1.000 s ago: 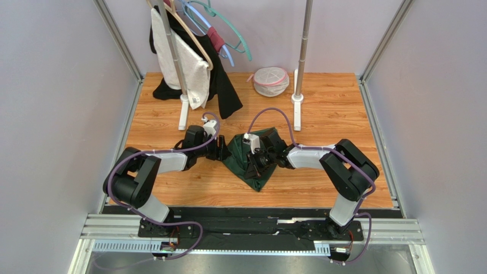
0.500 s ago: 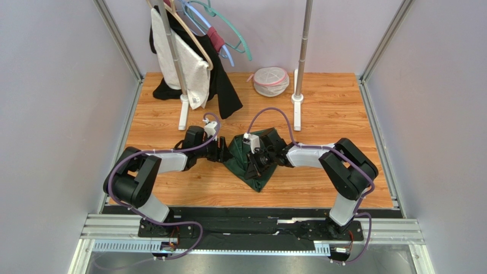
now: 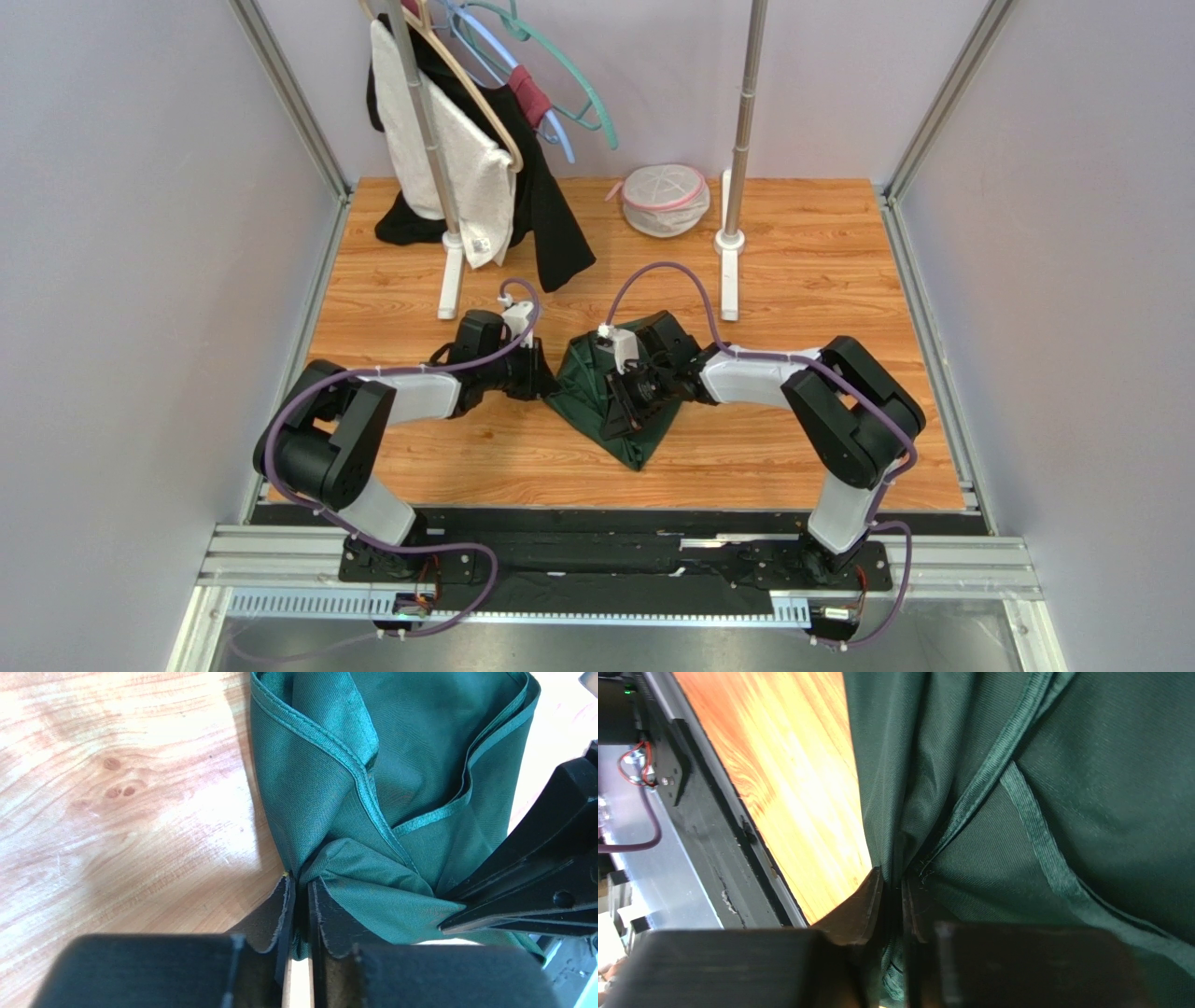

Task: Fold the napkin, place the utensils inside, and roll it up
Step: Roll the napkin with the utensil

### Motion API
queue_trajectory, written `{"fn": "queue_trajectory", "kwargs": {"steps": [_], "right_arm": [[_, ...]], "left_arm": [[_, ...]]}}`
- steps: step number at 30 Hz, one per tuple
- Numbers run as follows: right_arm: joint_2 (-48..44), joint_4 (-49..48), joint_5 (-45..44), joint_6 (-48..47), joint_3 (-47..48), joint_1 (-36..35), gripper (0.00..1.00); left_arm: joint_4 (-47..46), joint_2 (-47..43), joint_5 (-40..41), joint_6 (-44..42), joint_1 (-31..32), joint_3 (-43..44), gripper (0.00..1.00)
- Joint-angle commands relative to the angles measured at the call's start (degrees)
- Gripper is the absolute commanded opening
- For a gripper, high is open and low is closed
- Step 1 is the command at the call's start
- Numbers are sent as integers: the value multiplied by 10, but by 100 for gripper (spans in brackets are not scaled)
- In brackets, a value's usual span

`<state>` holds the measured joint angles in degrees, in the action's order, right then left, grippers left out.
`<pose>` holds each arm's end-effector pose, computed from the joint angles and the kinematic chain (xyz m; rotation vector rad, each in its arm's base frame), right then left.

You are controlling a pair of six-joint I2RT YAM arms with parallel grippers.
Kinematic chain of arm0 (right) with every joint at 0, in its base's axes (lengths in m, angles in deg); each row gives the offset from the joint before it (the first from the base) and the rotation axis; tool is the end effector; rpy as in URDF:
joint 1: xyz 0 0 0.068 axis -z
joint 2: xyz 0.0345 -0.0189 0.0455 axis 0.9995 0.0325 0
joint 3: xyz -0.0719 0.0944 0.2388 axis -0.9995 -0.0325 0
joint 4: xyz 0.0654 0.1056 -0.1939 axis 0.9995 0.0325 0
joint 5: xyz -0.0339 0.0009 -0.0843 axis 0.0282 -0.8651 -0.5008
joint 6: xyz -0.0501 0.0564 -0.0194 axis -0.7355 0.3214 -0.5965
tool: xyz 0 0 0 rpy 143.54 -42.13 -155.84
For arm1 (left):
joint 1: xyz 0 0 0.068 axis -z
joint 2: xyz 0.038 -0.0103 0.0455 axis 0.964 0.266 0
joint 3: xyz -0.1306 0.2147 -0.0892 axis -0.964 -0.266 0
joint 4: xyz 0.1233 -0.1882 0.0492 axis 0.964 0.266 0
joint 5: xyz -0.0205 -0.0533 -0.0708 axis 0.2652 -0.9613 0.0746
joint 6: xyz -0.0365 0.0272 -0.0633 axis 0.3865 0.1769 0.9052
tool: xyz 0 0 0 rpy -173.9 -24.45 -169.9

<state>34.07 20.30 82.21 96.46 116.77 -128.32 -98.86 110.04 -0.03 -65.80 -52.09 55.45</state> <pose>0.2204 0.2371 0.1301 -0.9037 2.5437 1.1210 0.2517 -0.1345 0.1360 0.2624 2.3604 -0.8791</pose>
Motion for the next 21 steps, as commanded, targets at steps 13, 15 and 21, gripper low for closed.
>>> {"fn": "queue_trajectory", "kwargs": {"steps": [13,15,21], "right_arm": [[-189,185,-270,-53,66,-51,51],[-209,170,-286,-59,62,-84,51],[-198,141,-211,-16,40,-117,50]], "left_arm": [[157,29,39,-12,0,86,0],[159,38,39,-12,0,95,0],[180,58,33,-12,-1,106,0]]}}
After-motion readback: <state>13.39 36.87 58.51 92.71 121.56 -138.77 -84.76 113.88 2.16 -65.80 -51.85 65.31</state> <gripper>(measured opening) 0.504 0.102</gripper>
